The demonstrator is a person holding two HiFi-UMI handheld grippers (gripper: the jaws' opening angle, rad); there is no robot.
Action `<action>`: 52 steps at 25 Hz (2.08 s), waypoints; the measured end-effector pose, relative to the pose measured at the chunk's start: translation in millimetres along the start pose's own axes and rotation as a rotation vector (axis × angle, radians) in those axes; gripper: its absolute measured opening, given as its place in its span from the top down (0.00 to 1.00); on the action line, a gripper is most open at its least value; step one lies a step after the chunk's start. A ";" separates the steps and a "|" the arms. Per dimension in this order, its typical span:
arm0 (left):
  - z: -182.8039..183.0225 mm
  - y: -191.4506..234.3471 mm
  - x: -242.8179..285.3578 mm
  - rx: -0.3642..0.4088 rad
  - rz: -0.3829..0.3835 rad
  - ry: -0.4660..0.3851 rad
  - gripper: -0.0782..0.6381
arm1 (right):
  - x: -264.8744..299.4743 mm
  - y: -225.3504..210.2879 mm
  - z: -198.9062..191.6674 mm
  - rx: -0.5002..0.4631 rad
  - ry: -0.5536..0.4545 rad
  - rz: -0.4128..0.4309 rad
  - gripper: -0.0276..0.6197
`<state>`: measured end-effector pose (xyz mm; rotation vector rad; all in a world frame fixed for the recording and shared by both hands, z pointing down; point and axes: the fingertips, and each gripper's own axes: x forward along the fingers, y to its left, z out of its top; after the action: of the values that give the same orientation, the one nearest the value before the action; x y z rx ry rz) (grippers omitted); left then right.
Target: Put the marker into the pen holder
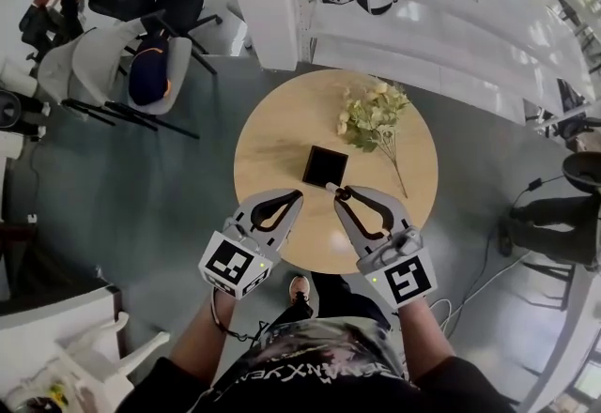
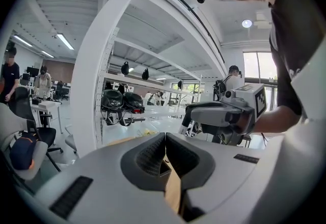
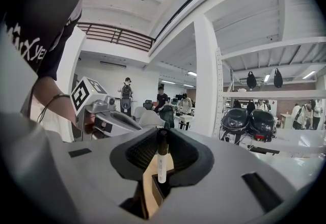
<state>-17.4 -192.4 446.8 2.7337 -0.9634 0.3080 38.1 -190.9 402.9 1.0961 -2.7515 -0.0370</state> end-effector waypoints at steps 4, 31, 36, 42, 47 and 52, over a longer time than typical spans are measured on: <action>-2.3 7.9 13.0 -0.003 0.004 0.011 0.86 | 8.2 -9.1 -9.2 0.013 0.014 0.008 0.85; -41.9 30.4 55.9 -0.048 0.031 0.059 0.86 | 39.6 -24.5 -92.4 -0.035 0.143 0.069 0.85; -49.5 35.9 60.3 -0.052 0.042 0.061 0.86 | 44.6 -21.3 -107.9 -0.062 0.172 0.076 0.85; -60.7 35.0 65.2 -0.062 0.032 0.075 0.86 | 49.5 -21.4 -119.1 -0.056 0.174 0.065 0.85; -65.2 33.2 69.1 -0.061 0.018 0.081 0.86 | 53.3 -20.8 -130.8 -0.054 0.166 0.063 0.85; -66.9 33.3 71.2 -0.061 0.011 0.082 0.86 | 57.4 -20.8 -142.4 -0.051 0.174 0.060 0.85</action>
<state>7.6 -240.9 534.4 2.6402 -0.9510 0.3829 36.3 -239.2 550.1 0.9558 -2.6113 -0.0037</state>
